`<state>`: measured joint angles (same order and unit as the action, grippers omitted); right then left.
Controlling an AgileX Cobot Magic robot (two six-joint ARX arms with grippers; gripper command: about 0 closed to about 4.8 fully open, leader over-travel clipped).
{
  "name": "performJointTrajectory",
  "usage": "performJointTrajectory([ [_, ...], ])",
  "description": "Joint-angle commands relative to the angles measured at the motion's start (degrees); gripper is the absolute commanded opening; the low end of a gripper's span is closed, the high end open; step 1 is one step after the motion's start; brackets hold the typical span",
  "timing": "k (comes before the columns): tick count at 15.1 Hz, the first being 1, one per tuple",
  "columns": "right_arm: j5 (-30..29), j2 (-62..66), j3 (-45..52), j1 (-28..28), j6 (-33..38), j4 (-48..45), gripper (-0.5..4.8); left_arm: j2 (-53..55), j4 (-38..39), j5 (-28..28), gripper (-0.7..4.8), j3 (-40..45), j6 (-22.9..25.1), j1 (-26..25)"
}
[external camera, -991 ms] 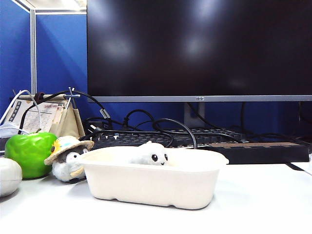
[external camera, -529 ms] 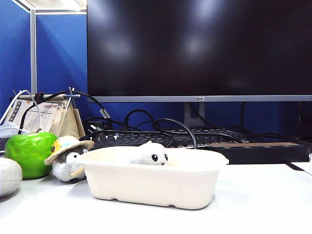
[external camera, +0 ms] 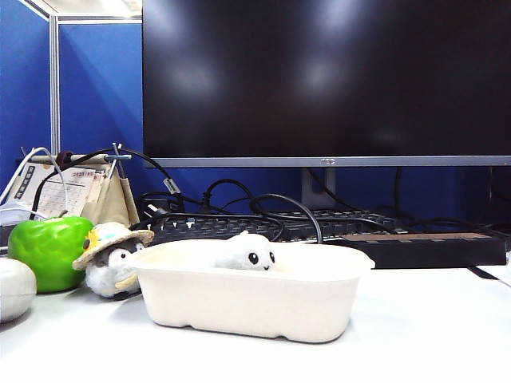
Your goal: Identity fluffy octopus among items on the table, put them into the paper lunch box.
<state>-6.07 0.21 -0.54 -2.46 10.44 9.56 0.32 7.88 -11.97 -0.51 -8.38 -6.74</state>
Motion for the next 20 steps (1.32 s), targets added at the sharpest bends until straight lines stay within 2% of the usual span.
performJointTrajectory([
  [1,-0.04,-0.13,-0.13,0.04,-0.15,-0.35,-0.01,-0.15,-0.22,-0.26,-0.05,0.00,0.44,-0.09],
  [4,-0.04,-0.13,-0.13,0.04,-0.17,-0.35,-0.01,-0.15,-0.22,-0.24,-0.05,0.00,0.46,-0.09],
  [6,-0.02,-0.13,-0.13,0.04,-0.17,-0.37,-0.01,-0.15,-0.22,0.48,-0.05,0.00,2.47,-0.13],
  [7,-0.02,-0.11,-0.13,0.04,-0.17,-0.39,-0.01,-0.15,-0.28,0.85,-0.05,0.00,4.90,-0.13],
  [10,0.46,-0.13,-0.11,0.02,-0.72,-0.48,-0.01,-0.15,-0.28,0.83,-0.05,0.00,20.65,-0.13],
  [11,2.05,-0.13,-0.11,0.02,-4.07,-0.92,-0.01,-0.15,-0.31,0.81,-0.05,0.00,23.50,-0.13],
  [13,5.11,-0.11,-0.11,0.02,-13.07,-3.26,-0.01,-0.15,-0.28,0.79,-0.05,0.00,23.63,-0.13],
  [14,5.09,-0.13,-0.11,0.02,-14.51,-5.05,-0.01,-0.15,-0.46,0.79,-0.05,0.00,23.61,-0.13],
  [17,4.90,-0.13,-0.11,0.04,-14.60,-11.85,-0.01,-0.15,-4.90,0.59,-0.05,0.00,23.37,-0.13],
  [20,4.87,-0.11,-0.11,0.04,-14.56,-13.44,-0.01,-0.15,-11.37,0.59,-0.05,-0.02,22.82,-0.13],
])
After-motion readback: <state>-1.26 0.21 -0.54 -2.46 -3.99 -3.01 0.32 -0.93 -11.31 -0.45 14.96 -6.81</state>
